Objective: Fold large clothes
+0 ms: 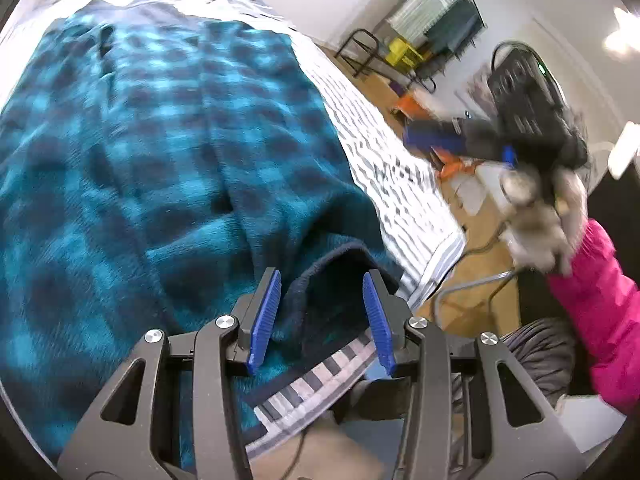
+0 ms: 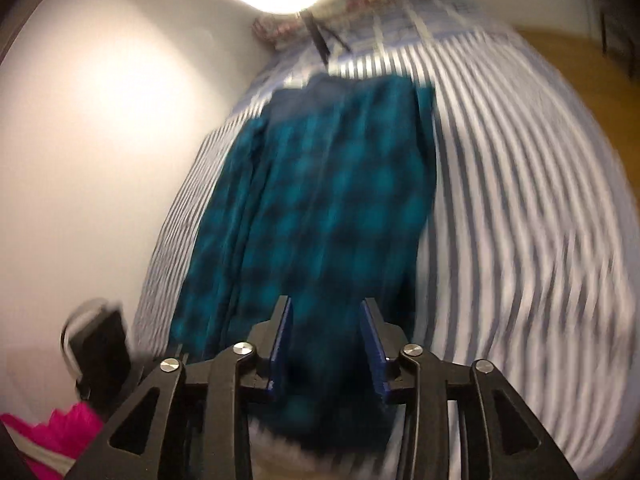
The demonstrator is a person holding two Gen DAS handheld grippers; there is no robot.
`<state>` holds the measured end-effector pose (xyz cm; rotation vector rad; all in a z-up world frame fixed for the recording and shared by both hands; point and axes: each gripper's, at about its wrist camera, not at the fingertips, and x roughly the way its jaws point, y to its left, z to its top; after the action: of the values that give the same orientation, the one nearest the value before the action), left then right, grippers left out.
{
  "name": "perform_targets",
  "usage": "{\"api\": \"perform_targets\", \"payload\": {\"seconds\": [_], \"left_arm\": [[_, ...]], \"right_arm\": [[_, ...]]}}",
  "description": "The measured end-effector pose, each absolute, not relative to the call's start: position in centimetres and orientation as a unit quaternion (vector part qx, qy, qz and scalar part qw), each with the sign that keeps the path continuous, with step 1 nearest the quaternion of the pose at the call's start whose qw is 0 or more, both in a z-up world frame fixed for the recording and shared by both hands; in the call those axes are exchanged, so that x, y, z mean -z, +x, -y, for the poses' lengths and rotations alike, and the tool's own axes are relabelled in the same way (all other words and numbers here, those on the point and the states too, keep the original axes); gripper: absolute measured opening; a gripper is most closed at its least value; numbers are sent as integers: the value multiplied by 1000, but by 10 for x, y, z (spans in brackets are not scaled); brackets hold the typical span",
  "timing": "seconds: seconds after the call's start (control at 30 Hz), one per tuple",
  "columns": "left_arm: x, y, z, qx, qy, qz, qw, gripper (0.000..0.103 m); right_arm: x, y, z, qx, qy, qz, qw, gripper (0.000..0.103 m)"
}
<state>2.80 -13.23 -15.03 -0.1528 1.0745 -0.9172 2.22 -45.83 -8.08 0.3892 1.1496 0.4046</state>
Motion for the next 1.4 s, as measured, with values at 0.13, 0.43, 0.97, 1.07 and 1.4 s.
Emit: {"api": "perform_targets", "payload": {"seconds": [0.13,0.43,0.97,1.07,1.4], "left_arm": [[159,21,148,421,-31,-492,761,40],[156,-4,166,437,21,-474,764,2],[147,-25,156,443,36,-487,752,2],[136,-20,159,443,19,-473,761,2],[173,2,228,423,6,-490,762,2]], "right_arm": [[118,-19,450,-192,220,-560,776,47],[167,-32,431,-238,305,-579,717,2],[158,-60,449,-186,219,-598,748,26],[143,-65,459,-187,222,-568,770,29],[117,-48,484,-147,218,-507,821,30]]}}
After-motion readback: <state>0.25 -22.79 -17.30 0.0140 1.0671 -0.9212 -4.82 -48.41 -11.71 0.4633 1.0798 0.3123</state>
